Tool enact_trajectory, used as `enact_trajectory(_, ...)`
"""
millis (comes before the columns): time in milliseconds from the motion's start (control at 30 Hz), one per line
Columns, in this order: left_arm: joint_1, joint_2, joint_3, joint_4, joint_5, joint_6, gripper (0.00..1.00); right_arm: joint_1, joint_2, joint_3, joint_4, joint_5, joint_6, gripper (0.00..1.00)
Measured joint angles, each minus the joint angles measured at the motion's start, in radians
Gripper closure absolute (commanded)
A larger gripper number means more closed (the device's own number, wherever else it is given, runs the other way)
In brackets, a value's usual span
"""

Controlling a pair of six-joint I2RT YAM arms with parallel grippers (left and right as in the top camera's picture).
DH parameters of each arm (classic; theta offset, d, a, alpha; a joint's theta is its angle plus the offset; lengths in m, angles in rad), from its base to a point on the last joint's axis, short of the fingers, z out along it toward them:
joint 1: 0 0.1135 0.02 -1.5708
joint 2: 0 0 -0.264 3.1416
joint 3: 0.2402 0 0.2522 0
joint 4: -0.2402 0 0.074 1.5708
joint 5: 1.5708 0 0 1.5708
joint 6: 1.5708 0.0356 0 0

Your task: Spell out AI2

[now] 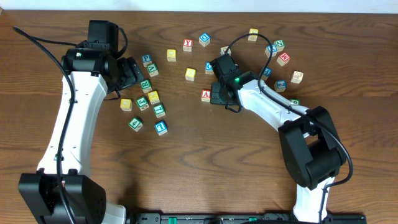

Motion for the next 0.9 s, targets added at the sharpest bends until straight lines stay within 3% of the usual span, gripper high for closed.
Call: enact_trajectory(900,0.0,0.0,0.0,0.0,0.0,0.0,0.02,0.007,0.0,0.0,0.049,-0.002,-0.055,0.99)
